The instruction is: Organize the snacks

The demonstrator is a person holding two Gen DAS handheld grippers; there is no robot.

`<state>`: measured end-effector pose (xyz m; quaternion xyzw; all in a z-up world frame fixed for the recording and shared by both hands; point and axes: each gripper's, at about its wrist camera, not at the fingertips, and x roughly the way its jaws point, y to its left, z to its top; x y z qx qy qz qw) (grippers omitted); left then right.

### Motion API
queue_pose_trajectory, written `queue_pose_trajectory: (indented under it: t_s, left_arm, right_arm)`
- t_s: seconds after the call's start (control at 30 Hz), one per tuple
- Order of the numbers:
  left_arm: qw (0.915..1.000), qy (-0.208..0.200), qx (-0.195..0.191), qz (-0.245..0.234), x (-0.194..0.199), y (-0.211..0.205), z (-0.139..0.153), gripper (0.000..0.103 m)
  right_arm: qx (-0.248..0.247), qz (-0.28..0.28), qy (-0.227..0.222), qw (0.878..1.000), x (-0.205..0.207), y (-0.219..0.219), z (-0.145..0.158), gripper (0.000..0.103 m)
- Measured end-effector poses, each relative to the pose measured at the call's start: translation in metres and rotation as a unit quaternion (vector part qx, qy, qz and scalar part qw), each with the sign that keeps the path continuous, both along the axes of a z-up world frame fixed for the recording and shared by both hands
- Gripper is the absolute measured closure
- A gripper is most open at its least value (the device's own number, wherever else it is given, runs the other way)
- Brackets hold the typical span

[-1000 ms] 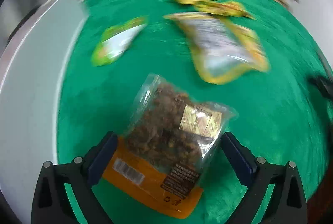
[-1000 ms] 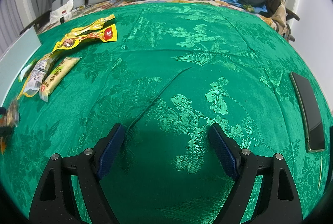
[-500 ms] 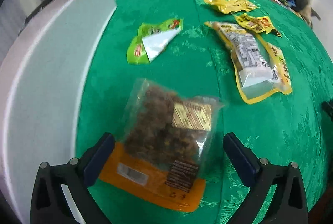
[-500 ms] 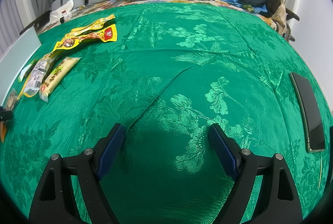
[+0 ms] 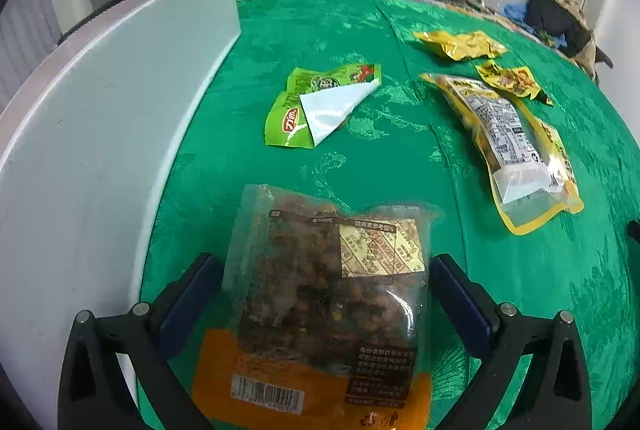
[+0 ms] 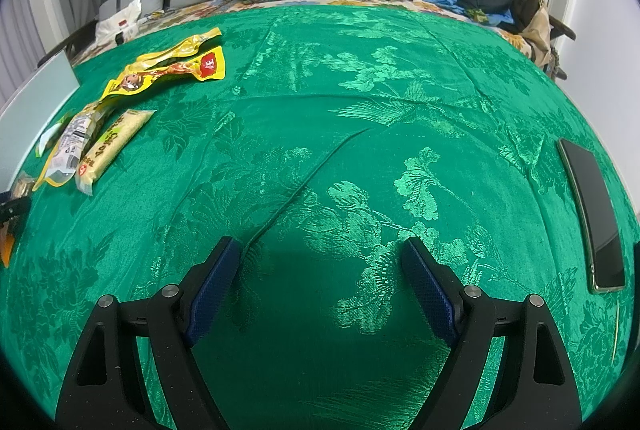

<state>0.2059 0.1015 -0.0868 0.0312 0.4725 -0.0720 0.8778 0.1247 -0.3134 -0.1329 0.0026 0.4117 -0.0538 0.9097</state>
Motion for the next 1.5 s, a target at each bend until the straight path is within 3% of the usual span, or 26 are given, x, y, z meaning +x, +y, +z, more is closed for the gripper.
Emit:
queue_pose_trajectory:
  t_s: [0.47,0.73,1.0,1.13,1.5]
  left_arm:
    - [1.0,-0.006,0.001,0.008,-0.001,0.0,0.0,0.0]
    - [0.9928,0.036,0.004,0.114,-0.001,-0.007,0.002,0.0]
    - [0.9983,0.018,0.006,0.055,-0.004,-0.004,0.002,0.0]
    - [0.9986,-0.006,0.004,0.052,-0.01,-0.002,0.001,0.0]
    - [0.9986,-0.007,0.003,0.053,-0.01,-0.001,0.0,0.0]
  right_arm:
    - [0.0,0.0,0.0,1.0,0.0,0.0,0.0,0.017]
    - [0.0,0.0,0.0,1.0,0.0,0.0,0.0,0.017]
    - [0.0,0.0,0.0,1.0,0.0,0.0,0.0,0.017]
    - [0.0,0.0,0.0,1.0,0.0,-0.001,0.0,0.017]
    - [0.0,0.0,0.0,1.0,0.0,-0.001,0.0,0.017]
